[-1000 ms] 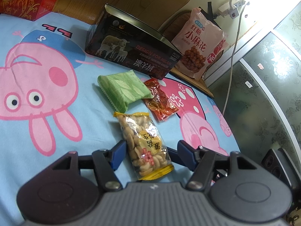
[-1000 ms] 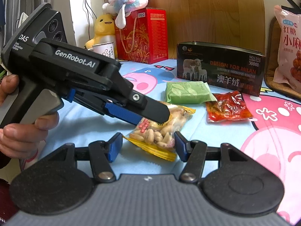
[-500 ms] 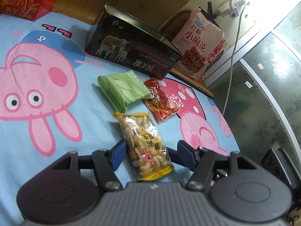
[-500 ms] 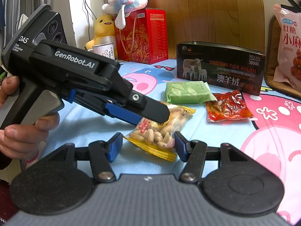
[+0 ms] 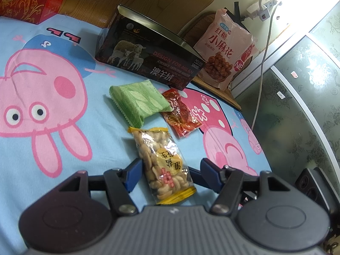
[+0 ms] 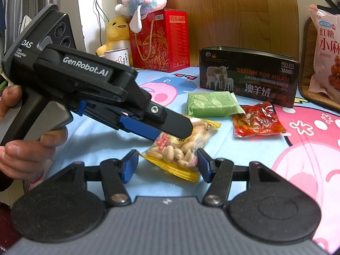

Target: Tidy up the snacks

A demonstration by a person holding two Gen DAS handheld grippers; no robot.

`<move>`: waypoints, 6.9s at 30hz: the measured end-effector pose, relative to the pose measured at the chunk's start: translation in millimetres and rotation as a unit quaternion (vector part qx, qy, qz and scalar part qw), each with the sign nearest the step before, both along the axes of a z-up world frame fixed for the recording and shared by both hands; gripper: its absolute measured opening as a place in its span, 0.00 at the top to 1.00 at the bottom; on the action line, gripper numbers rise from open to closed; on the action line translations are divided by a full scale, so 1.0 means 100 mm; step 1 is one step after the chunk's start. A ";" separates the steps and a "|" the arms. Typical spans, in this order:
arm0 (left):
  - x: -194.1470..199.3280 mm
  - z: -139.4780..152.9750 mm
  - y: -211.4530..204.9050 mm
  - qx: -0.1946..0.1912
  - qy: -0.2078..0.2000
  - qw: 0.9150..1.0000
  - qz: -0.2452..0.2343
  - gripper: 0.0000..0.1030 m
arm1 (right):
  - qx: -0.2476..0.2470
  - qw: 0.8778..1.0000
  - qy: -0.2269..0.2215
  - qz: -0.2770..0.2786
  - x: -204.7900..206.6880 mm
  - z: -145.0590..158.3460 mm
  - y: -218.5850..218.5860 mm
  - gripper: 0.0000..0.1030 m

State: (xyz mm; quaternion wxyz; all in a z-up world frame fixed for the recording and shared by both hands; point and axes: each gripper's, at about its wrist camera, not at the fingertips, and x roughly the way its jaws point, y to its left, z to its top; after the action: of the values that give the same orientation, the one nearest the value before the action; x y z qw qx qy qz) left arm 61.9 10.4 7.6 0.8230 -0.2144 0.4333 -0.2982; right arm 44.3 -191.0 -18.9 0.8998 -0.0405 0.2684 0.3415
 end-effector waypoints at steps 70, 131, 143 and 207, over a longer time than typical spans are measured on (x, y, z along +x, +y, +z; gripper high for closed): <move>0.04 0.02 0.15 -0.054 0.029 0.998 -0.003 0.39 | 0.144 0.984 0.100 -0.001 0.13 -0.03 -0.24 0.43; 0.49 -0.21 0.30 -0.058 -0.029 0.996 0.059 0.54 | 0.027 0.999 0.038 -0.011 0.46 0.08 0.16 0.27; 0.47 -0.21 0.29 -0.053 -0.035 0.996 0.057 0.54 | 0.043 0.998 0.052 0.010 0.48 0.08 0.16 0.13; 0.46 -0.20 0.32 -0.070 -0.029 0.996 0.051 0.48 | 0.050 0.998 0.047 -0.008 0.44 0.08 0.14 0.17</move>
State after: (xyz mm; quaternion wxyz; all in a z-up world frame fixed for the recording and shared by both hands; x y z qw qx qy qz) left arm 107.9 42.4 -12.6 0.8322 -0.2845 0.3758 -0.2920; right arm 88.6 -176.8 -11.3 0.8899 0.0233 0.2934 0.3486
